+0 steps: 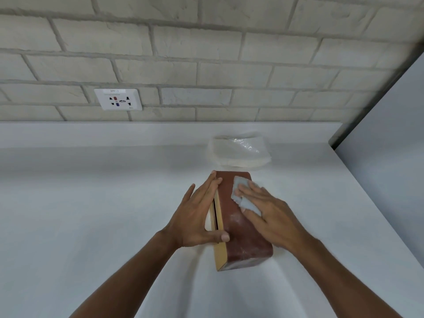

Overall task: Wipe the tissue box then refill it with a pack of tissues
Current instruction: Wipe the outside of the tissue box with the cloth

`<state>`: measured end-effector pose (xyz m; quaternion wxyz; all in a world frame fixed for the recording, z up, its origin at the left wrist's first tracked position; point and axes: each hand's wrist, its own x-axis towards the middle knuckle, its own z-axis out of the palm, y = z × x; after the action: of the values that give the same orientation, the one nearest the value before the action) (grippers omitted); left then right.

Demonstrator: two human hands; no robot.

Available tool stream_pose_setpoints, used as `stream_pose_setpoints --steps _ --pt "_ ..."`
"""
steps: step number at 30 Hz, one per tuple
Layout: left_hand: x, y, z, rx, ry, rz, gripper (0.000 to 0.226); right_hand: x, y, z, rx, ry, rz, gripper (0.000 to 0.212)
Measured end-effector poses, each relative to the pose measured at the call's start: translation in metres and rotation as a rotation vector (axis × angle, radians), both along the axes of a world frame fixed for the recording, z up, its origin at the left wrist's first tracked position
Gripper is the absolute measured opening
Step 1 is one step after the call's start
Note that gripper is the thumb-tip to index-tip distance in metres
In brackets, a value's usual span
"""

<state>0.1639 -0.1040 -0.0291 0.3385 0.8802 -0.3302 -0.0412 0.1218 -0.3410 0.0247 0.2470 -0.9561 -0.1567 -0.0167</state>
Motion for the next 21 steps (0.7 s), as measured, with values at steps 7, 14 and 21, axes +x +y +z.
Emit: stream_pose_setpoints --steps 7,14,21 --pt "-0.005 -0.002 0.004 -0.043 0.076 0.000 0.127 0.000 0.003 0.002 -0.034 -0.016 0.040 0.055" --pt "-0.005 -0.002 0.004 -0.054 0.069 0.002 0.125 -0.011 0.007 -0.003 -0.014 -0.034 0.220 0.049" --pt "0.001 0.001 0.008 0.145 -0.251 -0.030 0.130 -0.032 -0.001 -0.012 -0.035 -0.100 0.225 0.051"
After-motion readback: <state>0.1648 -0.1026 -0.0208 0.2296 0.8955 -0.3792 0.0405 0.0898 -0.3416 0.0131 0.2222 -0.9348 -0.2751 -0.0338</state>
